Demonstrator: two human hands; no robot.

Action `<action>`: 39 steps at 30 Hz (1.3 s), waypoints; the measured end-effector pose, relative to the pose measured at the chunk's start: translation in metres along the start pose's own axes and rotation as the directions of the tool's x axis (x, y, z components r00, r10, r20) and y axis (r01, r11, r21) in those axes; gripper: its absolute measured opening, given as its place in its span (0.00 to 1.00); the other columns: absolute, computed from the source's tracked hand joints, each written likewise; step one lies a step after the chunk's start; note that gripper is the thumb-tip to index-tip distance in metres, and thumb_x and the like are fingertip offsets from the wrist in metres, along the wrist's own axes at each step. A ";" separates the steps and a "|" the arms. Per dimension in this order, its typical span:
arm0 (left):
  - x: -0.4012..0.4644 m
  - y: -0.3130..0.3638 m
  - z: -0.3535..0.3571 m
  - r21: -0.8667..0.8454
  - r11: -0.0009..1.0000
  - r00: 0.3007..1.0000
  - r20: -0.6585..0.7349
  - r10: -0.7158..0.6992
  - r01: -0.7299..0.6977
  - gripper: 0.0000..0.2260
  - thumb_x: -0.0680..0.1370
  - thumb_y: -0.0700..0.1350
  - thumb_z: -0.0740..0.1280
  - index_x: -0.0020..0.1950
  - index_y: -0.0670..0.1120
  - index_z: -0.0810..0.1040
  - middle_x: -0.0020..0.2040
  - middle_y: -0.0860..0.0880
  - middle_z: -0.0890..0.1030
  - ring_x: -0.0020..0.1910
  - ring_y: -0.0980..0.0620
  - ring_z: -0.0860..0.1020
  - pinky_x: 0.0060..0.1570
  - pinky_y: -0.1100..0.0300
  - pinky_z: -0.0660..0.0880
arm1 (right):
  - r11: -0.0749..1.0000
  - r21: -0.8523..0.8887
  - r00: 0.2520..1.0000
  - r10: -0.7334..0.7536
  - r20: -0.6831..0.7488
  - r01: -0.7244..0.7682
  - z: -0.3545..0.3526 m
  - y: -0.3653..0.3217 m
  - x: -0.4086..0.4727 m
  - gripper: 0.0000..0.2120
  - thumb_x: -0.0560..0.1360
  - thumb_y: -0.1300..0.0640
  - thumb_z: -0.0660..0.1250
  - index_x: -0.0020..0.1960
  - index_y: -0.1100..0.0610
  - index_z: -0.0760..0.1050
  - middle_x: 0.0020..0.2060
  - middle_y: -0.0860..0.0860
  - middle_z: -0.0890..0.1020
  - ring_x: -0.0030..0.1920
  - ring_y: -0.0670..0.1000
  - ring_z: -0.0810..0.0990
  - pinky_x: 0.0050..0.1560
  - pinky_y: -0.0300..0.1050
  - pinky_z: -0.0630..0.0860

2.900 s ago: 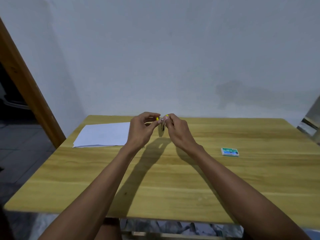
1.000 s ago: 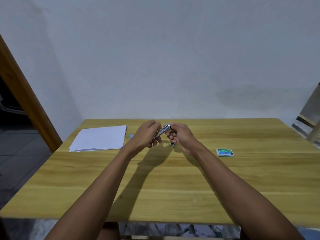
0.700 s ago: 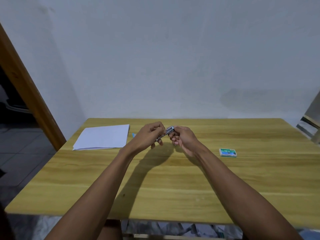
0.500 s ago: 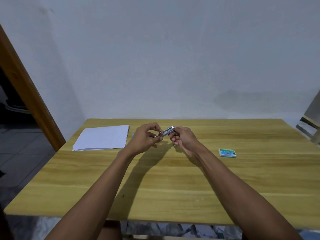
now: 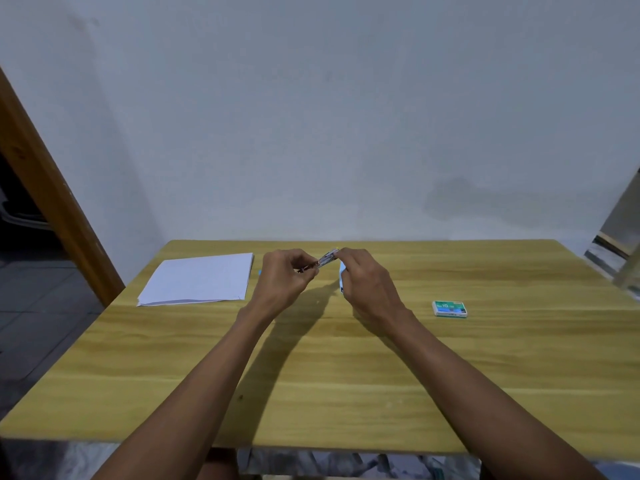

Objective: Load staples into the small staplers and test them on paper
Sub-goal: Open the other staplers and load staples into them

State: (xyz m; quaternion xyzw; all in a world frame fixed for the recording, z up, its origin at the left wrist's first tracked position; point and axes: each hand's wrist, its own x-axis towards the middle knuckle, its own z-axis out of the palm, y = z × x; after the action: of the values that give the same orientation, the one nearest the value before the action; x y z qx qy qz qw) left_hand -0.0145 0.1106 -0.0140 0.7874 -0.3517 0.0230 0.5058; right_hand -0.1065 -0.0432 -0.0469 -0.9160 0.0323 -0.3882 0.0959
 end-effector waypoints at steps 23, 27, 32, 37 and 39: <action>-0.002 -0.007 -0.002 0.028 0.999 0.999 -0.019 0.043 -0.043 0.03 0.72 0.37 0.74 0.44 0.43 0.85 0.38 0.52 0.84 0.40 0.62 0.81 0.37 0.75 0.71 | 0.998 -0.063 0.993 -0.006 0.122 0.014 -0.006 -0.012 0.007 0.21 0.68 0.71 0.62 0.59 0.59 0.78 0.51 0.55 0.82 0.50 0.57 0.80 0.38 0.49 0.79; -0.003 -0.009 -0.003 0.048 0.997 0.998 -0.029 0.058 -0.056 0.03 0.72 0.37 0.74 0.44 0.42 0.86 0.39 0.50 0.85 0.39 0.60 0.81 0.37 0.75 0.70 | 0.996 -0.094 0.993 0.013 0.121 -0.002 -0.007 -0.007 0.003 0.20 0.67 0.71 0.67 0.57 0.61 0.78 0.45 0.57 0.83 0.44 0.58 0.81 0.36 0.47 0.77; -0.004 -0.008 0.001 0.112 0.986 0.992 -0.023 0.124 -0.121 0.03 0.73 0.37 0.73 0.45 0.43 0.86 0.40 0.51 0.86 0.41 0.60 0.82 0.39 0.73 0.72 | 0.991 -0.136 0.988 0.006 0.156 0.015 -0.004 -0.010 0.006 0.20 0.65 0.72 0.62 0.55 0.63 0.78 0.42 0.57 0.82 0.44 0.59 0.80 0.35 0.49 0.77; -0.005 -0.009 0.001 0.069 0.991 0.991 -0.064 0.119 -0.115 0.03 0.73 0.36 0.73 0.46 0.42 0.86 0.42 0.50 0.86 0.42 0.60 0.82 0.40 0.75 0.72 | 1.000 -0.027 0.992 -0.005 0.127 0.009 -0.008 -0.009 0.007 0.25 0.70 0.71 0.60 0.65 0.55 0.74 0.53 0.55 0.81 0.54 0.55 0.77 0.39 0.44 0.73; -0.005 -0.008 0.000 0.068 0.992 0.992 -0.064 0.111 -0.106 0.03 0.73 0.37 0.74 0.45 0.42 0.86 0.42 0.50 0.86 0.42 0.60 0.82 0.40 0.74 0.73 | 0.999 -0.024 0.992 0.024 0.124 -0.021 -0.009 -0.007 0.006 0.23 0.72 0.69 0.60 0.66 0.58 0.74 0.53 0.57 0.81 0.53 0.57 0.78 0.41 0.42 0.69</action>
State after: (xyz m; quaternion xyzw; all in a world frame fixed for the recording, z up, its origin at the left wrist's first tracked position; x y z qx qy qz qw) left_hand -0.0133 0.1146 -0.0224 0.7818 -0.3756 0.0886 0.4897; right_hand -0.1093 -0.0382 -0.0352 -0.9391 0.0410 -0.3287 0.0918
